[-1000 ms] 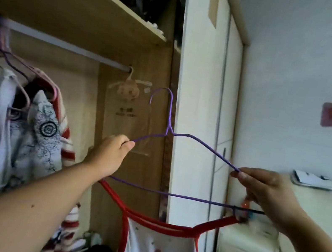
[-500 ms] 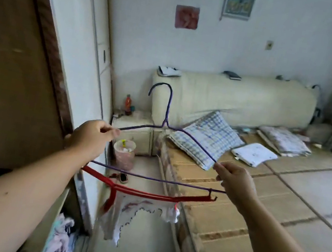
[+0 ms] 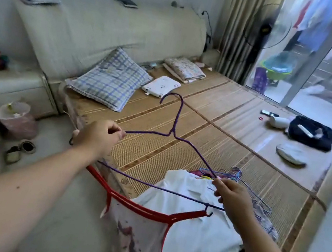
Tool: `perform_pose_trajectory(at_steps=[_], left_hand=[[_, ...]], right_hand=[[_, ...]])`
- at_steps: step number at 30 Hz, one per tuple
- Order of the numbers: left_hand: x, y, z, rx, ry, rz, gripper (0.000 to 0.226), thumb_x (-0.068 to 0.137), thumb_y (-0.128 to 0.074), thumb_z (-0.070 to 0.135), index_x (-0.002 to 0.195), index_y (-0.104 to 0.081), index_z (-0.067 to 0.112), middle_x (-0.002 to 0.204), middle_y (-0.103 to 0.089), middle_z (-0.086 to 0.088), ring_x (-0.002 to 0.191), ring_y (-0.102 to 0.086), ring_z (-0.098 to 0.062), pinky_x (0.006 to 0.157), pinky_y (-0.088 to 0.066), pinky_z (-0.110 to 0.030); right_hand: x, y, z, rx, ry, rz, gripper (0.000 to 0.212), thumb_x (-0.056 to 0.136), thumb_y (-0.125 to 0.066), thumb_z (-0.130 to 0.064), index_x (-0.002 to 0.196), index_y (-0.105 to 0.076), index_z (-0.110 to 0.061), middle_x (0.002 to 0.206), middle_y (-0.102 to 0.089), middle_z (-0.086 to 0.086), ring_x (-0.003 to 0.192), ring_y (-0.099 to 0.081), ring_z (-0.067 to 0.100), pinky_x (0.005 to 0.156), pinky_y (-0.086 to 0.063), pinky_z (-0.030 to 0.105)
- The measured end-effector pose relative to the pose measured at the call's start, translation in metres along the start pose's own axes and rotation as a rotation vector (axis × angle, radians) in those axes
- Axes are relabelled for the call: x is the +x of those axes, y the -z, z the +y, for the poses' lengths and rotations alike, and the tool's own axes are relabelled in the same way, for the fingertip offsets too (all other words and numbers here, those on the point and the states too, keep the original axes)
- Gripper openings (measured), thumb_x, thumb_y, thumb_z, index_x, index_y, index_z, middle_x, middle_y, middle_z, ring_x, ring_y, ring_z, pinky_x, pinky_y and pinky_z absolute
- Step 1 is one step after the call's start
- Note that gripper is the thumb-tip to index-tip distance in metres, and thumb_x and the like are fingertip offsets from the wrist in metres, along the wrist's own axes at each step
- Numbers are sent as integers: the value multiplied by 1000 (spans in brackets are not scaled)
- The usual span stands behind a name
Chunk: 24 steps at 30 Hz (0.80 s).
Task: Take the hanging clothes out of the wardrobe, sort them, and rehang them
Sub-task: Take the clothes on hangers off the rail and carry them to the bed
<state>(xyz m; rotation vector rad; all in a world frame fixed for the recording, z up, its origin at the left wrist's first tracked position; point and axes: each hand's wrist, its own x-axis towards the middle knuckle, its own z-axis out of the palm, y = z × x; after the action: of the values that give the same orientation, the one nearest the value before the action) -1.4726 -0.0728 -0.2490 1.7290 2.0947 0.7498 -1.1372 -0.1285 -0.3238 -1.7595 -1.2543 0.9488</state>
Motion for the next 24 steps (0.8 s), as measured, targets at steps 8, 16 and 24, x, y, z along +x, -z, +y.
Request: perform_pose_trajectory(at_steps=[8, 16, 24], left_hand=[[36, -168, 104, 71, -158, -334, 19, 92, -54, 40, 75, -55, 32, 78, -60, 8, 85, -58, -25, 88, -45, -45], [89, -317, 141, 235, -111, -592, 18, 94, -50, 32, 102, -66, 35, 106, -68, 5, 103, -59, -23, 96, -42, -44], [115, -399, 142, 373, -88, -672, 34, 93, -46, 36, 126, -54, 42, 130, -50, 3, 123, -46, -24, 109, -20, -56]], right_hand=[[45, 94, 121, -17, -248, 136, 21, 92, -57, -25, 77, -68, -18, 71, -66, -1, 70, -60, 19, 70, -44, 33], [137, 119, 214, -284, -491, 12, 26, 98, -42, -30, 92, -62, -14, 88, -63, 5, 87, -58, 26, 77, -44, 34], [190, 107, 269, -433, -674, -93, 27, 99, -38, -33, 104, -55, -12, 104, -60, 14, 95, -55, 29, 76, -37, 34]])
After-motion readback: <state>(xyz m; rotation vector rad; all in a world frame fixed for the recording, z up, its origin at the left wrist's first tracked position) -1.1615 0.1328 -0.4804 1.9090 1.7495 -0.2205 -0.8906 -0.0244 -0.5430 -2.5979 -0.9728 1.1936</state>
